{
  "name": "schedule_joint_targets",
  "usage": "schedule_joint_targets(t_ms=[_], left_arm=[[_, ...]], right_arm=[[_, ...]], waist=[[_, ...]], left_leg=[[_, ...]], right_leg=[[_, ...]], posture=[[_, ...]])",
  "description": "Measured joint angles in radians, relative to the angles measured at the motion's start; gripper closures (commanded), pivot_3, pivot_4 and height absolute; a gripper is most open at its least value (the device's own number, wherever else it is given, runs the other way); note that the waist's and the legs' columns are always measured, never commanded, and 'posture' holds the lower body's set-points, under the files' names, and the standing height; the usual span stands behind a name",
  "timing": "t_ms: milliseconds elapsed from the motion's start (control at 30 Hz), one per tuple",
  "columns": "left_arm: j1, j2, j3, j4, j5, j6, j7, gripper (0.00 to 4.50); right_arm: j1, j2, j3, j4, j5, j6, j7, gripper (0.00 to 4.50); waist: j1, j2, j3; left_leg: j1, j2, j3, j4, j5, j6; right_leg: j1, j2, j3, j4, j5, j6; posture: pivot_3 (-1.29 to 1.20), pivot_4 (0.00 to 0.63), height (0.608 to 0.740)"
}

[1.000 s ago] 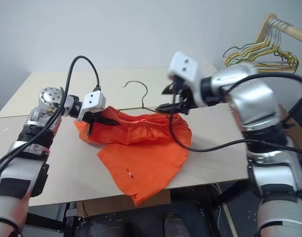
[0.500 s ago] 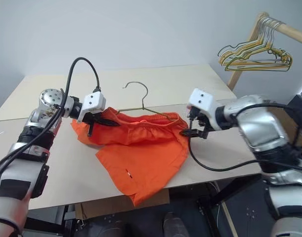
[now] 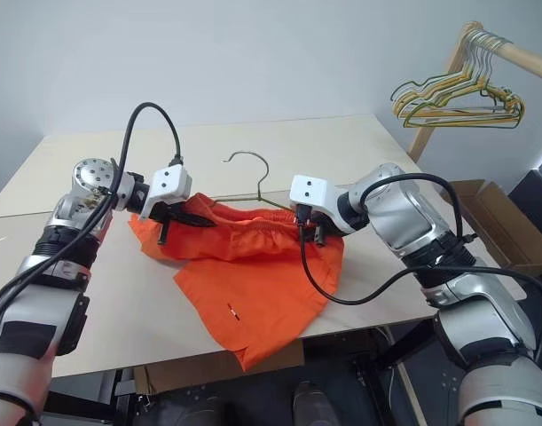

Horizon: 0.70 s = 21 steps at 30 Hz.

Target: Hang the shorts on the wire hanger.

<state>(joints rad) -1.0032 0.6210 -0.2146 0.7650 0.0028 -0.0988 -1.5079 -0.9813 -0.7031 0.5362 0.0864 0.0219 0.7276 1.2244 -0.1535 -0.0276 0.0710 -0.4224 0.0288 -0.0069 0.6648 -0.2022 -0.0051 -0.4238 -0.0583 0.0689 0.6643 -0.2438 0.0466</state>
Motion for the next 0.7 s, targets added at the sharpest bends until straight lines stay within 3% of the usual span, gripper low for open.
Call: schedule_joint_targets(t_ms=[133, 433, 600, 700], left_arm=[[0.0, -0.003, 0.0, 0.0, 0.0, -0.015, -0.003, 4.5], [0.0, -0.023, 0.063, -0.034, -0.087, 0.017, -0.001, 1.8], [0.0, -0.031, 0.208, -0.139, -0.252, 0.222, 0.068, 0.13], [0.019, -0.032, 0.303, -0.291, -0.361, 0.35, 0.152, 0.06]], right_arm=[[0.002, -0.009, 0.0, -0.009, -0.009, -0.006, 0.026, 4.47], [0.149, -0.071, -0.066, -0.135, 0.064, 0.124, 0.046, 4.5], [0.326, -0.109, -0.233, -0.293, 0.149, 0.336, -0.047, 4.5], [0.459, -0.101, -0.37, -0.389, 0.196, 0.487, -0.139, 4.5]], waist=[[0.0, 0.0, 0.0], [0.001, 0.0, 0.0], [0.001, 0.0, 0.0], [0.003, 0.0, 0.0]], left_leg=[[0.0, 0.0, 0.0, 0.0, 0.0, 0.0], [0.0, 0.0, -0.001, 0.0, 0.0, 0.0], [0.0, 0.0, -0.002, 0.0, 0.0, 0.0], [0.0, 0.0, -0.002, 0.0, 0.0, 0.0]], right_leg=[[0.0, 0.0, 0.0, 0.0, 0.0, 0.0], [0.0, 0.0, 0.0, 0.0, 0.0, 0.0], [0.0, 0.0, -0.001, 0.0, 0.0, 0.0], [0.001, 0.0, 0.0, 0.0, 0.0, 0.001]], posture=[[-0.11, 0.0, 0.74], [-0.12, 0.009, 0.74], [-0.13, 0.022, 0.74], [-0.14, 0.037, 0.74]])
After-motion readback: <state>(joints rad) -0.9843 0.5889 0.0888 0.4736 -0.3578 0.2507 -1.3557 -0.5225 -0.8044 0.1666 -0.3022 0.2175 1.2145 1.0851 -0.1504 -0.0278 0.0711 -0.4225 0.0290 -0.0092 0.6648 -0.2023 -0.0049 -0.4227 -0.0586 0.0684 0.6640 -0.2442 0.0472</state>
